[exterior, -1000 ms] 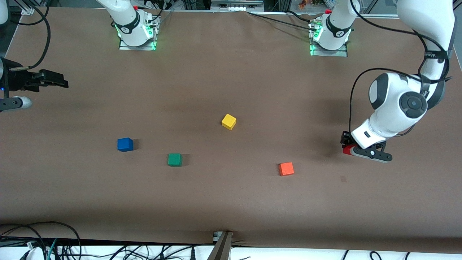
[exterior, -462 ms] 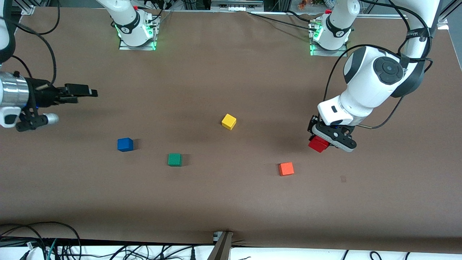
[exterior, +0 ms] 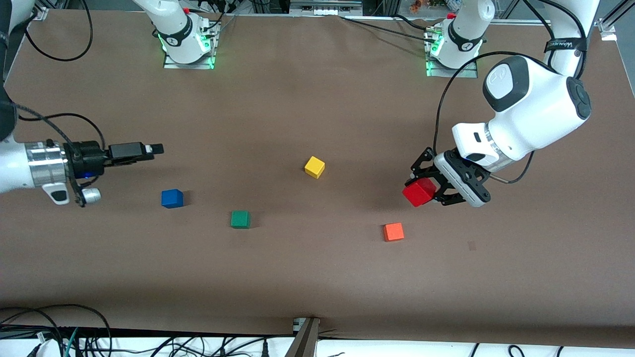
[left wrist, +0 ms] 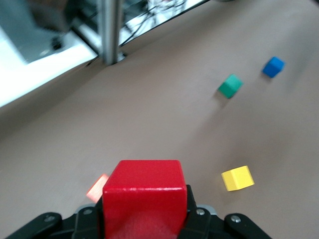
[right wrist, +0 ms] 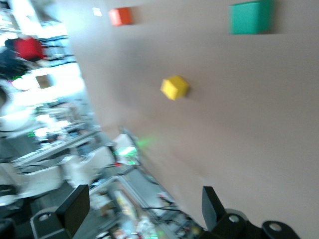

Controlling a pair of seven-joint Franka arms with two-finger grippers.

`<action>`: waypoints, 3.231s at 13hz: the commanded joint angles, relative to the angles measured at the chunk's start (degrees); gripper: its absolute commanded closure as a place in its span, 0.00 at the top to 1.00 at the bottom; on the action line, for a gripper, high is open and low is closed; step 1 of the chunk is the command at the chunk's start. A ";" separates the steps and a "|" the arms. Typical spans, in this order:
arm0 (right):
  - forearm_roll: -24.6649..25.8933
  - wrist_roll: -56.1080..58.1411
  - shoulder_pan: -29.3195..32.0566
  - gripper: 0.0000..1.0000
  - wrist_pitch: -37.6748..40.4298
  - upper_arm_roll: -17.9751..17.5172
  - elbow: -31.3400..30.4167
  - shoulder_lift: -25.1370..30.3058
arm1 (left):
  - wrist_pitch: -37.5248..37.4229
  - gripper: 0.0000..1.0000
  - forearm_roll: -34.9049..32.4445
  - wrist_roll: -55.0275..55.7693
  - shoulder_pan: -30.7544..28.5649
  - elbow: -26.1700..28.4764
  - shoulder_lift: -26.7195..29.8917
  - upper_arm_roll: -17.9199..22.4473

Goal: Pass red block to right arm, stack on blue
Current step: 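Lift the red cube with the left gripper while the right gripper advances, then carry the red cube toward the right gripper with the left gripper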

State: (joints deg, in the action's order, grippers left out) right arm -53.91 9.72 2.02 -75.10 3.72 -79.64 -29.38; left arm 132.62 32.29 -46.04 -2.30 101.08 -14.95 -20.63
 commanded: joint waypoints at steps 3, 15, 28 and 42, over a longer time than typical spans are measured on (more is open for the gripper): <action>-17.51 -1.63 -2.88 1.00 -6.43 -0.91 0.98 -6.13 | -0.44 0.01 16.45 -19.74 0.46 -0.27 -3.49 -4.32; -34.50 -9.55 -17.74 1.00 -24.39 -0.91 0.02 -8.95 | 0.00 0.00 49.71 -52.92 5.63 -1.14 -9.57 -7.41; -34.33 -0.09 -18.89 1.00 -18.59 -1.00 -11.59 -4.37 | 3.96 0.00 54.11 -53.54 9.33 -6.07 -14.85 -7.32; -45.22 9.35 -21.17 1.00 -19.55 -1.88 -12.47 -6.92 | 6.95 0.00 56.04 -53.71 11.44 -6.07 -15.38 -7.41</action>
State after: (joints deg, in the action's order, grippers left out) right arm -96.42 17.05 -18.52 -94.07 1.99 -90.76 -36.63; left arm 138.88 86.15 -97.98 8.67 96.37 -29.50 -27.91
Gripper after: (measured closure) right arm 0.000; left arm 0.441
